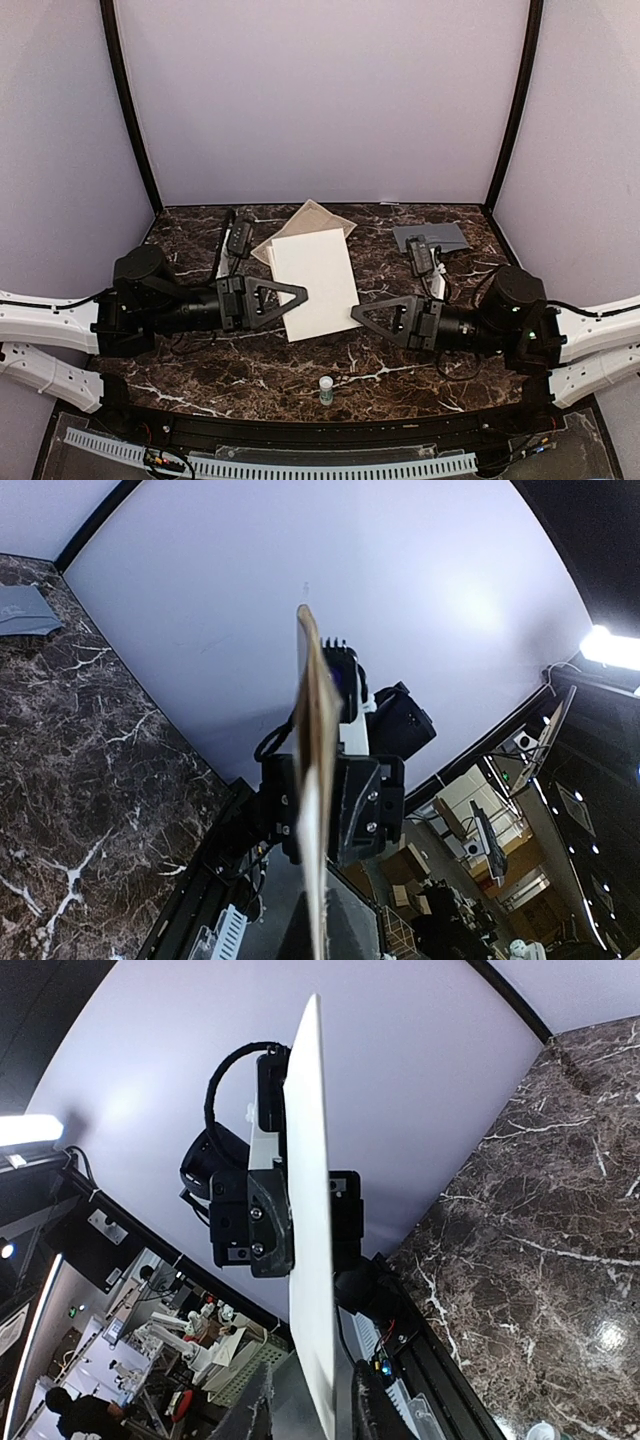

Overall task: Place the letter into the envelope and seal it
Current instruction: Fold the letter.

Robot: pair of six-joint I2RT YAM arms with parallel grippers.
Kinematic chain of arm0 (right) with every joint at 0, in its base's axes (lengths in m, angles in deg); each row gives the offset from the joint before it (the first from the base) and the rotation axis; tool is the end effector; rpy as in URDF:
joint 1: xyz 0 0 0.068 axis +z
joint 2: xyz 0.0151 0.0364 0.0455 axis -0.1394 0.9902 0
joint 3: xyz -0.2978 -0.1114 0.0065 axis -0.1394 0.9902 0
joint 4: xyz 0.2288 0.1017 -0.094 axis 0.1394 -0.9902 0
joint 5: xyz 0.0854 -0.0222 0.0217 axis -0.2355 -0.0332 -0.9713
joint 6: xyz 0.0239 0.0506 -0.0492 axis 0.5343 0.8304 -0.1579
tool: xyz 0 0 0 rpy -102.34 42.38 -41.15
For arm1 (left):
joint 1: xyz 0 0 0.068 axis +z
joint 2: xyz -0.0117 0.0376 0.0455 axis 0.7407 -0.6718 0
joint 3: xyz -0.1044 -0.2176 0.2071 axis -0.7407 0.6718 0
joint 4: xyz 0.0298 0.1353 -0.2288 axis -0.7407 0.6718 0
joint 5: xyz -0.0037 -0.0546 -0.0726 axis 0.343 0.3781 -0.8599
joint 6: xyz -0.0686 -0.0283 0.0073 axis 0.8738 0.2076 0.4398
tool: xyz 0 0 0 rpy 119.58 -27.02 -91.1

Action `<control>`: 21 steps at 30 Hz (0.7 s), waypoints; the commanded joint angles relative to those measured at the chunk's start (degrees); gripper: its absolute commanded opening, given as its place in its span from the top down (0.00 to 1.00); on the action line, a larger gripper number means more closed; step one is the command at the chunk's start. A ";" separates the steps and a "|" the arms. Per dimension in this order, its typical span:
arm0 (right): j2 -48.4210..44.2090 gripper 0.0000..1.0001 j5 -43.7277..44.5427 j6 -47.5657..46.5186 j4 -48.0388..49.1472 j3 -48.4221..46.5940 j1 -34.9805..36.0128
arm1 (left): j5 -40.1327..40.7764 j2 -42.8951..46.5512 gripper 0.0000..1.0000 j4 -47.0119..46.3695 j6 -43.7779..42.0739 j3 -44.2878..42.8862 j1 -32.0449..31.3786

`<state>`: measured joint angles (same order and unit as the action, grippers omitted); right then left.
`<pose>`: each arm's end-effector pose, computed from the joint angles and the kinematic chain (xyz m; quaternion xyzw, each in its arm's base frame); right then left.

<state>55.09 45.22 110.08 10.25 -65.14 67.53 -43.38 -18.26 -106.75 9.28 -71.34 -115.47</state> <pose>0.0557 0.2301 0.3368 -0.1518 0.6482 0.6794 0.3087 0.0832 -0.2394 0.3660 0.1713 0.6178 -0.6970 0.3213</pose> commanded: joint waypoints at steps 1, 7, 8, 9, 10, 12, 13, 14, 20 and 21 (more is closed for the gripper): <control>-1.13 0.70 1.09 -1.58 0.83 -1.80 0.47 | -6.17 -0.96 1.00 0.23 -0.37 -1.49 -0.08; -1.29 0.66 1.69 -2.77 1.10 -2.55 0.13 | -14.05 -2.36 1.00 2.68 -2.38 -2.57 -0.37; -1.30 0.66 1.83 -3.01 0.82 -2.80 0.09 | -15.13 -2.67 1.00 3.54 -3.25 -3.12 -0.45; -1.34 0.69 1.92 -3.19 0.68 -3.04 0.05 | -16.15 -2.84 1.00 5.11 -3.69 -3.39 -0.55; -1.40 0.81 2.07 -3.33 0.59 -3.16 -0.02 | -16.50 -3.03 1.00 5.73 -4.42 -3.81 -0.62; -1.65 1.00 2.61 -3.36 0.35 -3.26 0.01 | -16.32 -2.87 1.00 7.54 -5.29 -3.94 -0.94; -1.78 1.00 2.65 -3.43 0.47 -3.17 0.03 | -15.59 -2.68 1.00 8.20 -5.50 -3.84 -1.16; -1.94 1.00 2.73 -3.44 0.44 -3.13 -0.04 | -15.47 -2.36 1.00 8.32 -5.56 -3.49 -1.23; -2.24 0.68 3.00 -3.37 0.24 -2.95 -0.22 | -16.54 -1.61 1.00 9.52 -5.37 -2.22 -1.38; -2.26 0.66 3.00 -3.40 0.35 -3.02 -0.30 | -17.27 -1.61 1.00 9.51 -5.41 -2.15 -1.39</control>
<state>53.99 47.17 107.26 8.42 -66.60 67.56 -57.69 -21.24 -98.97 5.15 -73.57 -116.41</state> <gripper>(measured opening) 0.283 0.009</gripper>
